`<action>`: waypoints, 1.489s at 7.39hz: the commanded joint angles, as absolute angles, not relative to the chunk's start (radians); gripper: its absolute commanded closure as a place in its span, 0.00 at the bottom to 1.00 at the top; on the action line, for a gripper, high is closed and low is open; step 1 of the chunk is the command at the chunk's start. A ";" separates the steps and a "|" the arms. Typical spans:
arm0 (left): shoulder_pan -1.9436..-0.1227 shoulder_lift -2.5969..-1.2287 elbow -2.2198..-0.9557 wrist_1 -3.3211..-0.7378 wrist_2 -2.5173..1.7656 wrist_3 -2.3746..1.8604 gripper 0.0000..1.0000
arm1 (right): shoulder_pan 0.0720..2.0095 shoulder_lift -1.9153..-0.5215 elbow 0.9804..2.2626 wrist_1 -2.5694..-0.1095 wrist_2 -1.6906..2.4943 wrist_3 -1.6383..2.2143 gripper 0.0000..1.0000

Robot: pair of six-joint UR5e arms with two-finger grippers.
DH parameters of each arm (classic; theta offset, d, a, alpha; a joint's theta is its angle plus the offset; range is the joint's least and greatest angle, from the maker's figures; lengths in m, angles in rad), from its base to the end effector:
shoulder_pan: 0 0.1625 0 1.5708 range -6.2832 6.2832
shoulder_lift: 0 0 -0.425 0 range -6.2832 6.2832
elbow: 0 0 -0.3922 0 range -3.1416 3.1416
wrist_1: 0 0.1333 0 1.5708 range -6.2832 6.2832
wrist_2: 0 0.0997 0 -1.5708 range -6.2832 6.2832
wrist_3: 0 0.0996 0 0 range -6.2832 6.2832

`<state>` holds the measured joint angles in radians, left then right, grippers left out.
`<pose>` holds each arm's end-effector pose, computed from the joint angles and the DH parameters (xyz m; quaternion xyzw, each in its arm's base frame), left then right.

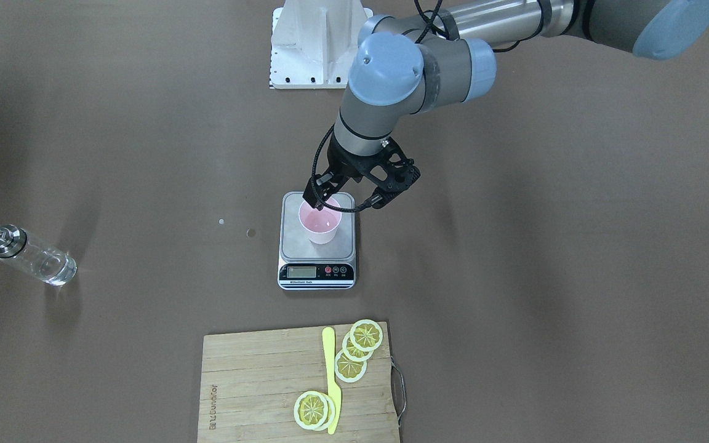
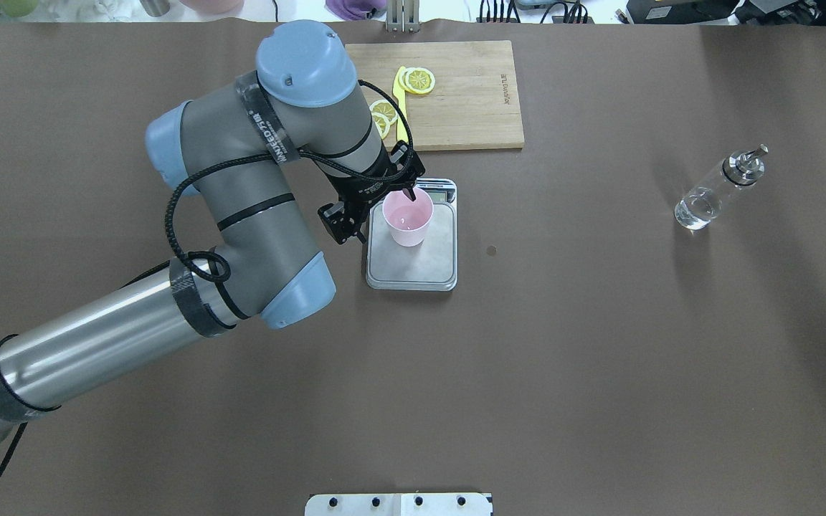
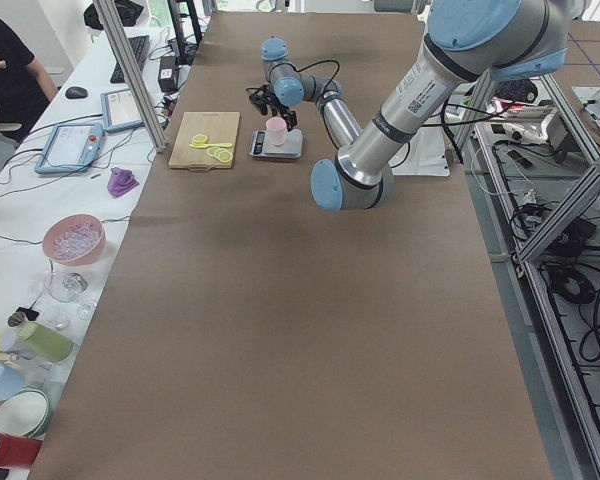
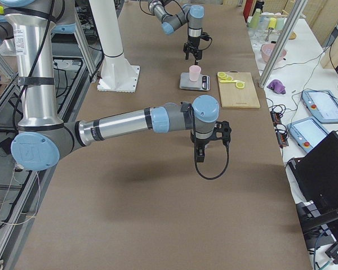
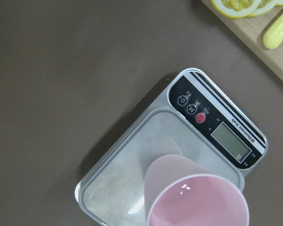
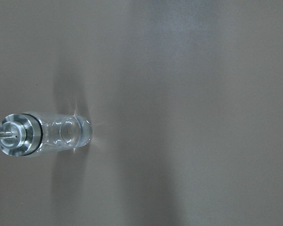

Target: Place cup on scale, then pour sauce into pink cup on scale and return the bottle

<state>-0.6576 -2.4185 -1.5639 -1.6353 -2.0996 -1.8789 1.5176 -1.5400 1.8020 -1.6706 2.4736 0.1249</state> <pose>0.5107 -0.4993 0.1261 -0.1580 0.4566 -0.3018 0.8219 0.0284 -0.5025 0.5305 0.0339 -0.4396 -0.0032 0.8976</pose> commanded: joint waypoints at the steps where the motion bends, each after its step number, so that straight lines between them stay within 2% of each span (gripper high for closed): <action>1: -0.716 -2.298 -1.745 -1.592 -2.106 -1.811 0.01 | 1.476 -1.526 1.802 -1.648 2.451 0.130 0.00; 2: -0.739 -2.239 -1.797 -1.583 -2.106 -1.746 0.01 | 1.453 -1.531 1.805 -1.559 2.456 0.144 0.00; 4: -0.800 -2.188 -1.851 -1.583 -2.106 -1.714 0.01 | 1.328 -1.632 1.940 -1.323 2.400 0.370 0.00; 5: -0.819 -2.184 -1.852 -1.583 -2.106 -1.694 0.01 | 1.274 -1.688 1.998 -1.271 2.346 0.426 0.00; 7: -0.818 -2.164 -1.861 -1.583 -2.099 -1.658 0.01 | 1.212 -1.715 2.049 -1.253 2.338 0.530 0.00; 9: -0.818 -2.161 -1.870 -1.583 -2.097 -1.658 0.01 | 1.098 -1.807 2.031 -1.019 2.157 0.643 0.02; 11: -0.816 -2.161 -1.861 -1.585 -2.095 -1.657 0.01 | 1.042 -1.819 1.959 -0.823 2.086 0.725 0.03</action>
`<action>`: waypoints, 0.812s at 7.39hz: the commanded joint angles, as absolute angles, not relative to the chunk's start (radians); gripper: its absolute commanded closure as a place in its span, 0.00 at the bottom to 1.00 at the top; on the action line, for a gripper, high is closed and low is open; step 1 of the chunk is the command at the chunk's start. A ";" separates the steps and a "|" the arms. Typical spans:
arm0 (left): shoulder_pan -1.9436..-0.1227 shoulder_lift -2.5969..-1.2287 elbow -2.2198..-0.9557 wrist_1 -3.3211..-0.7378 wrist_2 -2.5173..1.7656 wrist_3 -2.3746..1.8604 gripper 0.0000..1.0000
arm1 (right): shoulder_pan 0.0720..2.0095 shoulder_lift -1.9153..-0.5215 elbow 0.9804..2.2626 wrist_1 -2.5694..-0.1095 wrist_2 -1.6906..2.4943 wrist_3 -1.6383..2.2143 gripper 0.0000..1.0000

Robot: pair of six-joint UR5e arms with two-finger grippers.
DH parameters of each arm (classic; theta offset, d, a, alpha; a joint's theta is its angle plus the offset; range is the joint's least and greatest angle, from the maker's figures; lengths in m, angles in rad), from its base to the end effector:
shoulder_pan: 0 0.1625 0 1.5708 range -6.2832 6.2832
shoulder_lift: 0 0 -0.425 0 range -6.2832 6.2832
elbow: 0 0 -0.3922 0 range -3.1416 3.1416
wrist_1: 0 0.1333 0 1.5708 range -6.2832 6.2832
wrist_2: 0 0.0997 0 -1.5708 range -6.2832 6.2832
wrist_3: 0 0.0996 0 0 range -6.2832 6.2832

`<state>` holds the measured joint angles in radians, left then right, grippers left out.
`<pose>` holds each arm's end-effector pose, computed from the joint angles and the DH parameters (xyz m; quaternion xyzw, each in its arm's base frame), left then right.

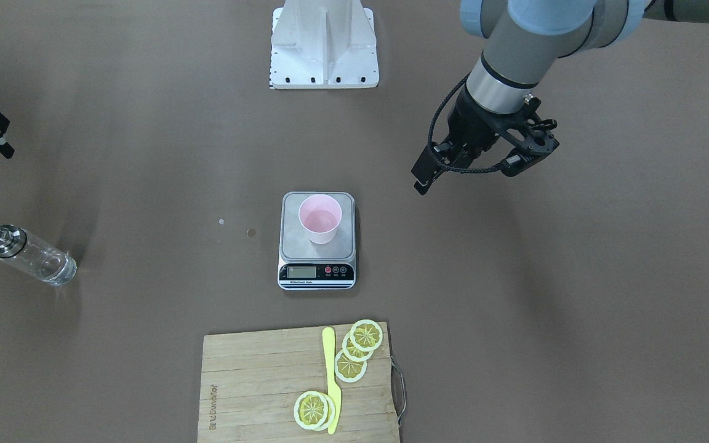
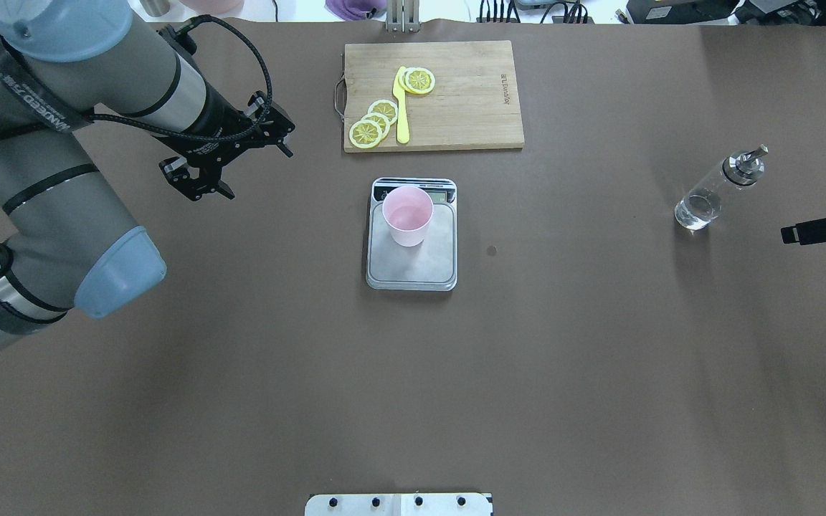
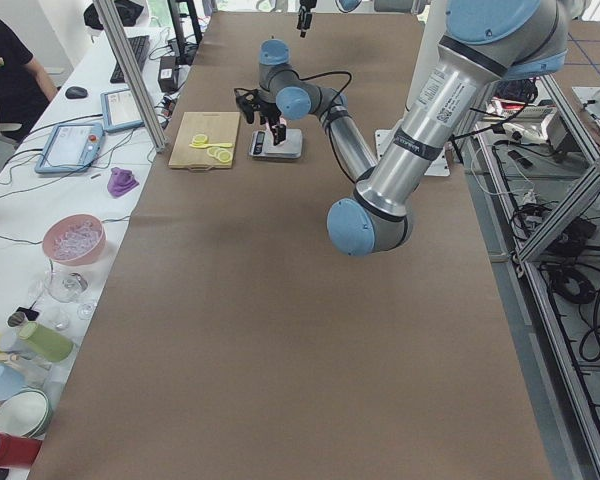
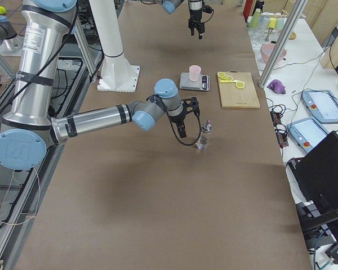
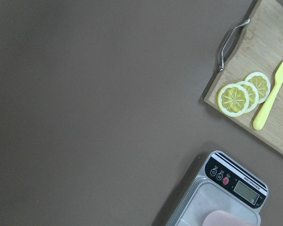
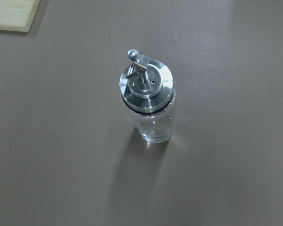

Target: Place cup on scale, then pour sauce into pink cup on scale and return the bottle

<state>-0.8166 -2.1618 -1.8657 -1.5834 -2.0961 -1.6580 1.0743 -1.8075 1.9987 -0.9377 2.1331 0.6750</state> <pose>0.3599 -0.5049 0.1873 -0.0689 0.4752 -0.2784 0.8318 -0.1271 -0.4031 0.4852 0.1802 -0.4246 -0.0322 0.8867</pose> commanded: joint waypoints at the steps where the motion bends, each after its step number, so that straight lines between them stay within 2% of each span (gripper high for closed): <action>1: -0.818 -2.152 -1.861 -1.585 -2.095 -1.638 0.01 | 1.008 -1.819 1.939 -0.749 1.992 0.730 0.04; 5: -0.815 -2.149 -1.853 -1.586 -2.095 -1.634 0.01 | 0.936 -1.793 1.706 -0.351 1.795 0.730 0.02; 6: -0.815 -2.148 -1.850 -1.586 -2.094 -1.634 0.01 | 0.925 -1.790 1.701 -0.335 1.790 0.738 0.01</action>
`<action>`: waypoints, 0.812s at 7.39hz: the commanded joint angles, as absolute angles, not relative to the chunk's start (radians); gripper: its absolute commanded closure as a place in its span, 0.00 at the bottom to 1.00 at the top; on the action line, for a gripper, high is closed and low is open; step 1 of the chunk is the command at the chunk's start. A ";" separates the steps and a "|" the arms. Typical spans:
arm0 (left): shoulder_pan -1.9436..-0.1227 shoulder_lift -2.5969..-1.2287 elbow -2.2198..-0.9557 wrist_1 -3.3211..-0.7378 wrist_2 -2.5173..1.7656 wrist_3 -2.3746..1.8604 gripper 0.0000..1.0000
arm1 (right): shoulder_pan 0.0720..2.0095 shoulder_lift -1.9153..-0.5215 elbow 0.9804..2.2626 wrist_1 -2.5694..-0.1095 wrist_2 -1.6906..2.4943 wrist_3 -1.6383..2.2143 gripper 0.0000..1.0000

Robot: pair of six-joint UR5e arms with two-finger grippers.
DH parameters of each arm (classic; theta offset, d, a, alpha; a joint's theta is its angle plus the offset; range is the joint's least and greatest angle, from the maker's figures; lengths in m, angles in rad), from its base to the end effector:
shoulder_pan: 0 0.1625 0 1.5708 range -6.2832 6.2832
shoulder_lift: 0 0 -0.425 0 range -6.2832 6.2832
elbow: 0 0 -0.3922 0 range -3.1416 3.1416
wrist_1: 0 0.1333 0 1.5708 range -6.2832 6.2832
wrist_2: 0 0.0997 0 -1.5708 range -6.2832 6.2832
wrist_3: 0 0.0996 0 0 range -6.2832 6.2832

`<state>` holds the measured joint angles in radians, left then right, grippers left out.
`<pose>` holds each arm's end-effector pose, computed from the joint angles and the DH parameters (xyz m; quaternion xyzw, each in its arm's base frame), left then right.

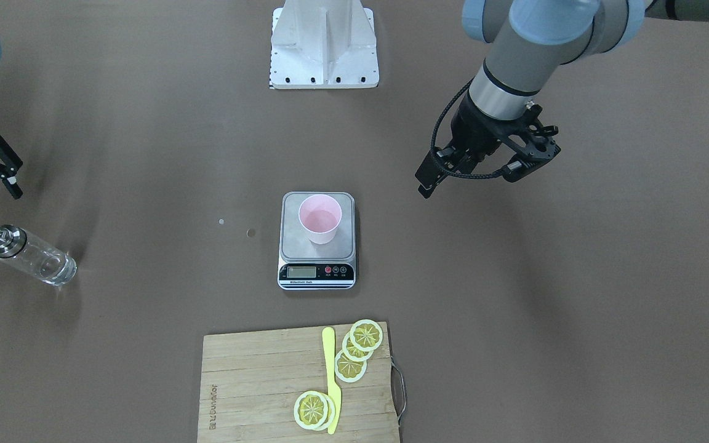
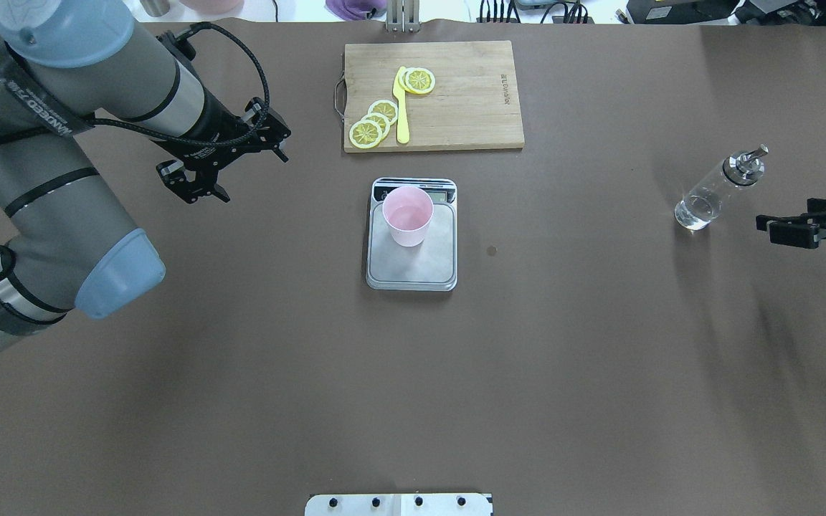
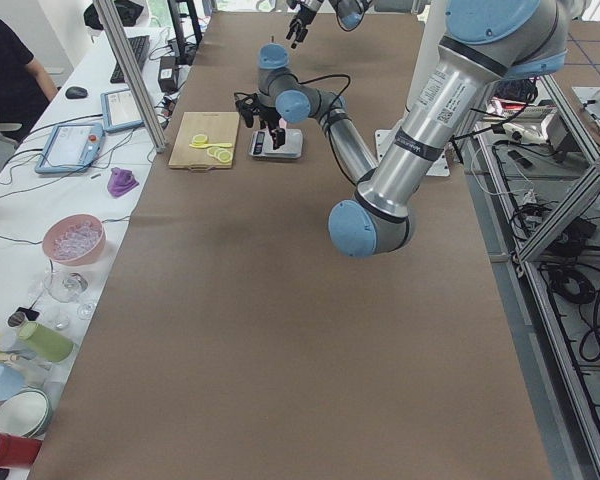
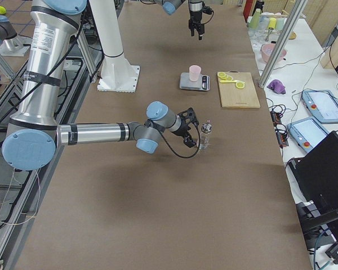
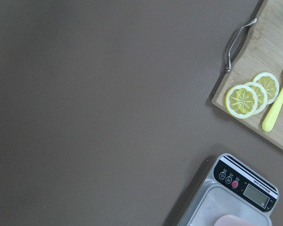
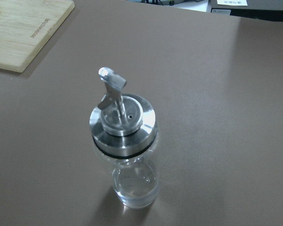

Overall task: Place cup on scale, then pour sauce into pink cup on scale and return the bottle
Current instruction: 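Move the right gripper to the glass dispenser bottle and grasp it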

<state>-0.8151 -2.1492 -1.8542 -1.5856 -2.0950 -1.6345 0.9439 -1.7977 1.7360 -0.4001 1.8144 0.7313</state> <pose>0.3629 -0.5068 0.1992 -0.0678 0.4674 -0.2725 0.8383 -0.1619 -0.4098 0.5546 0.3418 -0.4086 -0.0199 0.8461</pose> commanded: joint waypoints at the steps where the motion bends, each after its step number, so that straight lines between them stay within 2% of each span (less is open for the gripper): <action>1: -0.815 -2.148 -1.851 -1.586 -2.094 -1.634 0.01 | 0.902 -1.786 1.707 -0.330 1.770 0.735 0.01; 4: -0.815 -2.143 -1.842 -1.594 -2.088 -1.634 0.01 | 0.824 -1.741 1.674 -0.263 1.674 0.719 0.01; 6: -0.815 -2.141 -1.832 -1.597 -2.088 -1.608 0.01 | 0.822 -1.733 1.571 -0.172 1.600 0.652 0.01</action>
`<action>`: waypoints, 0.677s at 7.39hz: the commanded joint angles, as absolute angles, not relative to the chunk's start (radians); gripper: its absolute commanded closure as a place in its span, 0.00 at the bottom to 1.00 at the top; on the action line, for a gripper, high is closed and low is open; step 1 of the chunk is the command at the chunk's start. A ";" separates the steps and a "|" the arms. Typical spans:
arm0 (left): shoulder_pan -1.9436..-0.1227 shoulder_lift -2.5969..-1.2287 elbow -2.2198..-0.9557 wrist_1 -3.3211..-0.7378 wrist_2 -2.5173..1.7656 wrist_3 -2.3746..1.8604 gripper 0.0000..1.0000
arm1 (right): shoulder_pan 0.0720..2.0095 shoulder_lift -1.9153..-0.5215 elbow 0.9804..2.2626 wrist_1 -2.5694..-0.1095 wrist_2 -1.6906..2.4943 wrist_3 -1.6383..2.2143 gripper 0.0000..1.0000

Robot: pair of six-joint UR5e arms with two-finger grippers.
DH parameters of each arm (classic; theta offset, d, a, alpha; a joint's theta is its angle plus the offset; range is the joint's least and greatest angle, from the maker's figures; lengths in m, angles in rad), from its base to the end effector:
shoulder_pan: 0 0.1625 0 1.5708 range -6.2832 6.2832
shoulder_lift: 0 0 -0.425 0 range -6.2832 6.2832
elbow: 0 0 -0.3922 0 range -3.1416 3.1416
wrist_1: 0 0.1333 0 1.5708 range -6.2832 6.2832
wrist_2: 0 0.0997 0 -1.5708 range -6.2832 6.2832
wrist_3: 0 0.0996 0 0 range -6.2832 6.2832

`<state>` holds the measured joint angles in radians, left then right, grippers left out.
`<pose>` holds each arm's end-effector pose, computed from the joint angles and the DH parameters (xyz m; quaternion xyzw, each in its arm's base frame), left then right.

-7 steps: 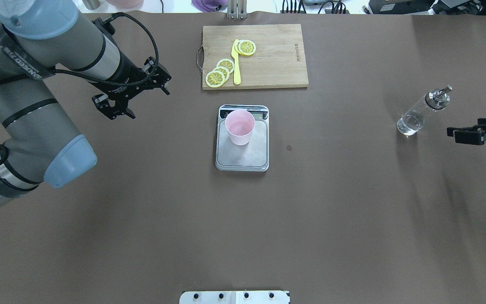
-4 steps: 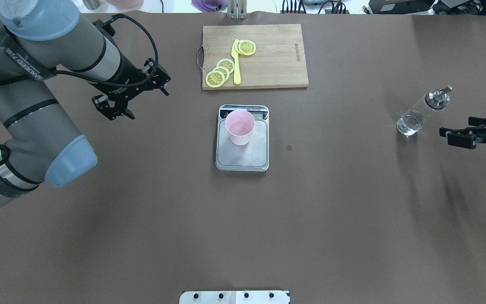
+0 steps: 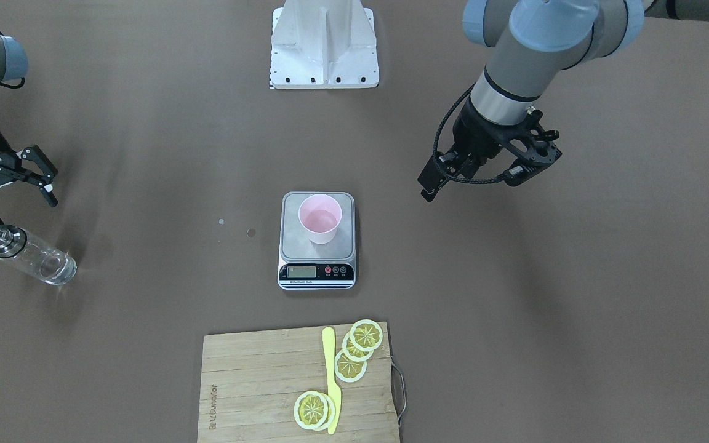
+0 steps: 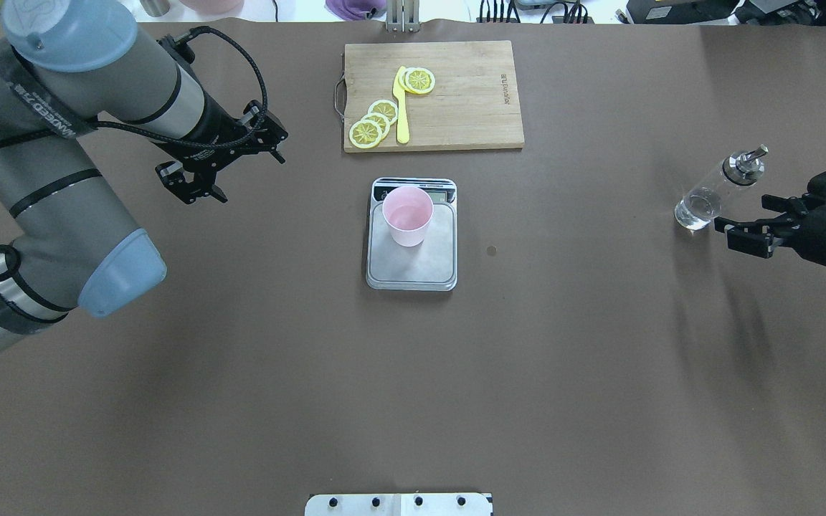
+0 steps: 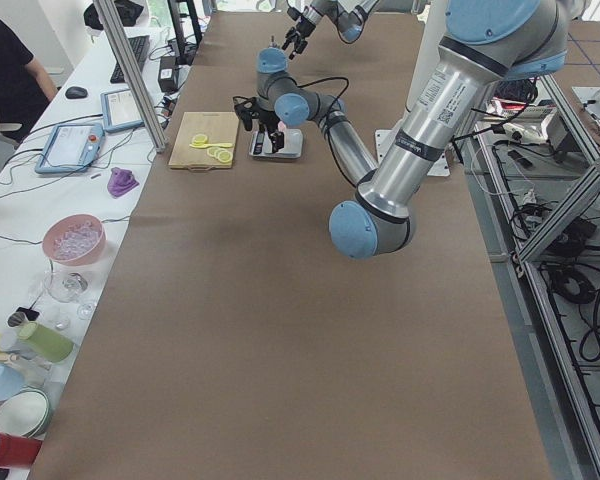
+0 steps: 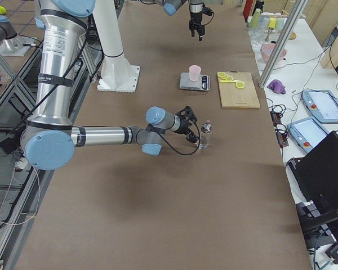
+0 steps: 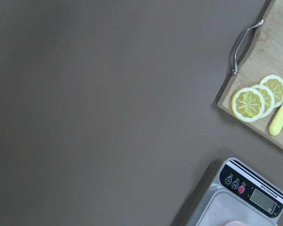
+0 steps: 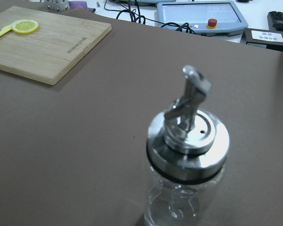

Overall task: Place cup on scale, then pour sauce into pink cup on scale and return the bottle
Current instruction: 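Move the right gripper to the glass dispenser bottle and grasp it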

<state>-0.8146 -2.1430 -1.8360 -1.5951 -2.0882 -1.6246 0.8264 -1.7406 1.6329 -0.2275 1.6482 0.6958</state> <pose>0.3665 -0.5111 0.2091 -0.0659 0.4612 -0.2726 0.8418 -0.2089 -0.4122 0.5621 0.4143 -0.4054 -0.0422 0.8138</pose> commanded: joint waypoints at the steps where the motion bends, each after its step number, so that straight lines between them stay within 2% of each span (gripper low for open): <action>1: -0.816 -2.140 -1.830 -1.597 -2.088 -1.606 0.01 | 0.821 -1.727 1.557 -0.164 1.583 0.650 0.01; 5: -0.816 -2.132 -1.821 -1.597 -2.088 -1.606 0.01 | 0.795 -1.669 1.551 -0.164 1.517 0.652 0.01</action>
<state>-0.8160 -2.1339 -1.8224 -1.5969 -2.0878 -1.6064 0.8025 -1.6878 1.5563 -0.1646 1.5361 0.6554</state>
